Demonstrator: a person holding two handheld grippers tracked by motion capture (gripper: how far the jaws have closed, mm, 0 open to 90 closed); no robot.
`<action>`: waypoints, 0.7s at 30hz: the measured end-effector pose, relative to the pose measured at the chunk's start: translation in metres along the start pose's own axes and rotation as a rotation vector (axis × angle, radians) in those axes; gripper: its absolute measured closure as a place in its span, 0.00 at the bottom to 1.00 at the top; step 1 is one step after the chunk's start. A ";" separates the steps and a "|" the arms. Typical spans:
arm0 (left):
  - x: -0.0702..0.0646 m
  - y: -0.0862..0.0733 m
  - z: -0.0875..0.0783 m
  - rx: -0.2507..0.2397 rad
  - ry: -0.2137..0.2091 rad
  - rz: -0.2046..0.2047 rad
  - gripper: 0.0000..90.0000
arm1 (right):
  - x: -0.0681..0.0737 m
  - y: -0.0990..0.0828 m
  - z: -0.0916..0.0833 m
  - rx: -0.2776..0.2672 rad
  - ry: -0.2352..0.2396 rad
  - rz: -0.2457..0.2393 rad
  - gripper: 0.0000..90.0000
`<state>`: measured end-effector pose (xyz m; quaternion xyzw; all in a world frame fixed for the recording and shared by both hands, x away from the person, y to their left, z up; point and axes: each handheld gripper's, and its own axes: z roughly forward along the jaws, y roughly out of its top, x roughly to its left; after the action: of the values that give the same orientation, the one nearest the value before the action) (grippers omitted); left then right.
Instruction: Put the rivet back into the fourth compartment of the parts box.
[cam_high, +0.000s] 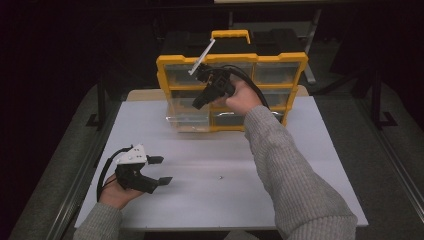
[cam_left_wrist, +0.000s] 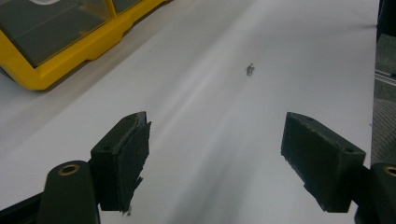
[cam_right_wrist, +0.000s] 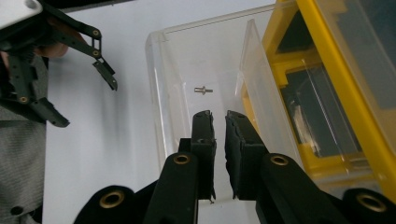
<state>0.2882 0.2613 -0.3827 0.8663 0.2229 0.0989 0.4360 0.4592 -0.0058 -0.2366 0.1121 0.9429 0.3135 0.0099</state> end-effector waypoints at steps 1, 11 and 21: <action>0.000 0.000 0.000 -0.001 0.000 0.001 0.26 | 0.000 -0.002 -0.003 -0.006 -0.001 -0.001 0.89; -0.001 0.000 0.001 -0.002 0.000 -0.007 0.26 | 0.001 -0.029 -0.032 -0.071 -0.011 0.034 0.85; 0.000 0.000 0.002 -0.001 0.001 -0.007 0.26 | 0.005 -0.054 -0.051 -0.105 -0.028 0.067 0.82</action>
<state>0.2883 0.2601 -0.3837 0.8652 0.2264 0.0977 0.4365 0.4389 -0.0772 -0.2272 0.1472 0.9206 0.3613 0.0184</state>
